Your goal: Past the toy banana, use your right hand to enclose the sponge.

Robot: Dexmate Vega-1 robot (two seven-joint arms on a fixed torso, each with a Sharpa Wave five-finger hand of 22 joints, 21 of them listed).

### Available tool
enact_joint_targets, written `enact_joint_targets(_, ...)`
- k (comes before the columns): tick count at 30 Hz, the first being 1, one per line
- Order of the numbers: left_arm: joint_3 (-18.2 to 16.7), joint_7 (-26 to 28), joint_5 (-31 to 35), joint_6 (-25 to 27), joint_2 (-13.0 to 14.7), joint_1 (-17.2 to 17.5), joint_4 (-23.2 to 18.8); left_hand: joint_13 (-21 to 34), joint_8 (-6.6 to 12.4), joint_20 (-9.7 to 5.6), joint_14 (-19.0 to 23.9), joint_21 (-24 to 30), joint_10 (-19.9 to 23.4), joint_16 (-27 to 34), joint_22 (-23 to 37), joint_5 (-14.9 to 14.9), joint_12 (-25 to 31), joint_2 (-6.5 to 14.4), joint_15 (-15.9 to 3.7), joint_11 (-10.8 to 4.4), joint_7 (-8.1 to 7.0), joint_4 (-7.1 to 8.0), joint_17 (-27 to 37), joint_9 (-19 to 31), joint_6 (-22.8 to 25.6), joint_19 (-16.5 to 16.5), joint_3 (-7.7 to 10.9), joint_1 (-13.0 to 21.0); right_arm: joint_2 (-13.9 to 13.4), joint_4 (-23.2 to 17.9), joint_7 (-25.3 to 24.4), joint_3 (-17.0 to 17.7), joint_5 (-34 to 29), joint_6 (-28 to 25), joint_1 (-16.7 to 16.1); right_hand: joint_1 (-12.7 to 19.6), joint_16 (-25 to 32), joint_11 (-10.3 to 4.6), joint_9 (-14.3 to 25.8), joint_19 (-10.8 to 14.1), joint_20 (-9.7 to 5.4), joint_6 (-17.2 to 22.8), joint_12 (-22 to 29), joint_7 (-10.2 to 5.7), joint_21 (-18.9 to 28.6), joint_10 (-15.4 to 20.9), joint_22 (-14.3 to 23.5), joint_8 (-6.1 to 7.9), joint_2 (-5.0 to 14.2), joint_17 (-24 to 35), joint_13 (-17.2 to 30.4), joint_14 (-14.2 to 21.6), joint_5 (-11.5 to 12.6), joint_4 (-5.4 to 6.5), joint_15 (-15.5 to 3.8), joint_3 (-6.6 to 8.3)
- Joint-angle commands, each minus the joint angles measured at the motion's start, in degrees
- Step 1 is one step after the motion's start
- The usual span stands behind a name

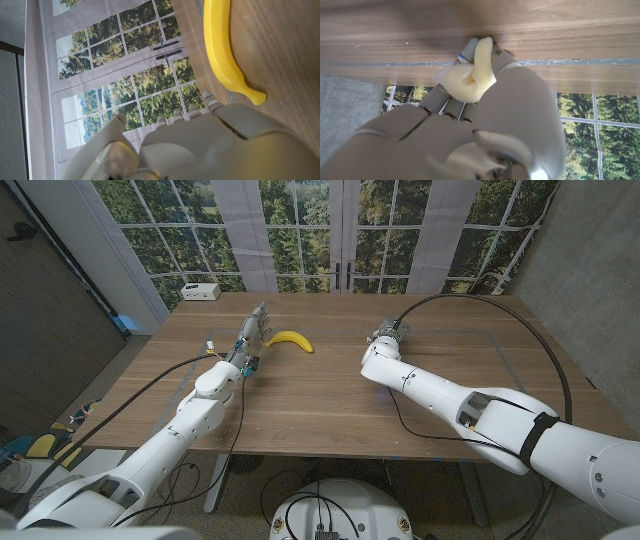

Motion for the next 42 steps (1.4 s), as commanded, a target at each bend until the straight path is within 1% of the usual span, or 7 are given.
enact_joint_targets(1, 0.3, -0.5, 0.1, -0.2, -0.1, -0.7, 0.8, 0.3, 0.18, -0.04, -0.2, -0.3, -3.3, 0.1, 0.1, 0.0, 0.1, 0.5, -0.63, 0.47, 0.25, -0.09, 0.1, 0.3, -1.3, -0.2, 0.15, -0.4, -2.4, -3.8, -6.9, 2.3, -0.6, 7.1, -3.7, 8.5, 0.2, 0.45, 0.2, 1.2, -5.08, 1.6, -0.3, 0.89, 1.2, 0.6, 0.2, -0.05, 7.31, 0.1, 0.2, 3.9, -0.8, 0.32, -8.14, 0.74)
enact_joint_targets(9, 0.3, -0.4, 0.1, -0.1, -0.2, -0.7, 0.6, 0.3, 0.17, -0.14, -0.3, -0.3, -3.4, 0.1, 0.1, 0.0, 0.1, 0.5, -0.76, 0.46, 0.31, -0.08, 0.1, 0.3, -1.3, -0.4, 0.15, -0.5, -3.6, -5.5, -8.9, 3.0, -2.0, 10.1, -5.1, 9.3, 0.1, 0.37, 0.3, 1.4, -5.07, 2.5, -0.4, 1.61, 2.2, 1.0, 0.4, 0.04, 7.39, -0.1, 0.2, 4.2, -1.3, 0.57, -8.11, 1.09)
enact_joint_targets(12, 0.3, -0.4, 0.2, -0.1, -0.1, -0.7, 0.4, 0.3, 0.17, -0.15, -0.3, -0.3, -3.4, 0.1, 0.1, 0.0, 0.1, 0.5, -0.76, 0.46, 0.33, -0.08, 0.1, 0.3, -1.3, -0.4, 0.15, -0.5, -4.0, -6.1, -9.5, 3.4, -2.5, 10.6, -5.5, 9.8, 0.0, 1.13, 0.3, 1.3, -5.03, 2.6, -0.5, 1.82, 2.8, 1.0, 0.5, -0.08, 7.27, -0.2, 0.2, 4.3, -1.7, 0.67, -8.11, 1.26)
enact_joint_targets(14, 0.2, -0.7, -0.1, -0.1, -0.1, -0.6, 0.4, 0.3, 0.15, -0.15, -0.3, -0.3, -3.4, 0.1, 0.1, 0.0, 0.1, 0.5, -0.76, 0.48, 0.32, -0.07, 0.1, 0.3, -1.3, -0.4, 0.15, -0.5, -4.3, -6.6, -10.0, 3.6, -2.9, 11.5, -5.8, 9.9, -0.1, 1.1, 0.3, 1.3, -5.02, 2.6, -0.5, 1.9, 2.9, 0.9, 0.5, -0.11, 7.25, -0.2, 0.2, 4.3, -1.7, 0.7, -8.1, 1.3)
enact_joint_targets(28, 0.1, -0.3, 0.1, -0.4, 0.2, 0.3, -0.7, 0.3, 0.14, -0.16, -0.4, -0.3, -3.4, 0.1, 0.1, 0.0, 0.1, 0.5, -0.81, 0.43, 0.32, -0.05, 0.1, 0.3, -1.3, -0.4, 0.16, -0.5, -7.2, -10.0, -11.6, 4.1, -6.4, 17.7, -7.5, 10.4, -0.2, 0.88, 0.3, 1.1, -4.95, 2.9, -0.6, 1.92, 3.8, 1.2, 0.6, -0.28, 7.21, -0.4, 0.2, 4.5, -2.1, 0.97, -8.09, 1.5)
enact_joint_targets(39, -0.1, 0.3, 0.1, -0.9, 0.4, 1.2, -2.0, 0.3, 0.14, -0.08, -0.5, -0.3, -3.4, 0.1, 0.1, 0.0, 0.1, 0.5, -0.74, 0.46, 0.38, -0.06, 0.1, 0.3, -1.3, -0.4, 0.17, -0.5, -8.2, -13.3, -11.1, 5.1, -8.6, 17.6, -8.2, 10.8, -0.2, 0.66, 0.3, 0.7, -4.95, 3.4, -0.6, 1.96, 4.8, 1.9, 0.7, -0.33, 7.19, -0.5, 0.2, 5.1, -2.5, 1.26, -8.07, 1.72)
enact_joint_targets(42, -0.2, 0.5, 0.1, -0.7, 0.7, 1.6, -2.6, 0.3, 0.12, -0.09, -0.5, -0.3, -3.4, 0.1, 0.1, 0.0, 0.1, 0.5, -0.74, 0.49, 0.36, -0.07, 0.1, 0.3, -1.3, -0.4, 0.17, -0.5, -9.2, -14.3, -11.0, 5.4, -9.0, 19.8, -8.7, 10.9, -0.2, 0.64, 0.3, 0.6, -4.95, 3.4, -0.6, 1.77, 5.0, 2.0, 0.7, -0.34, 7.16, -0.5, 0.2, 5.2, -2.5, 1.28, -8.08, 1.75)
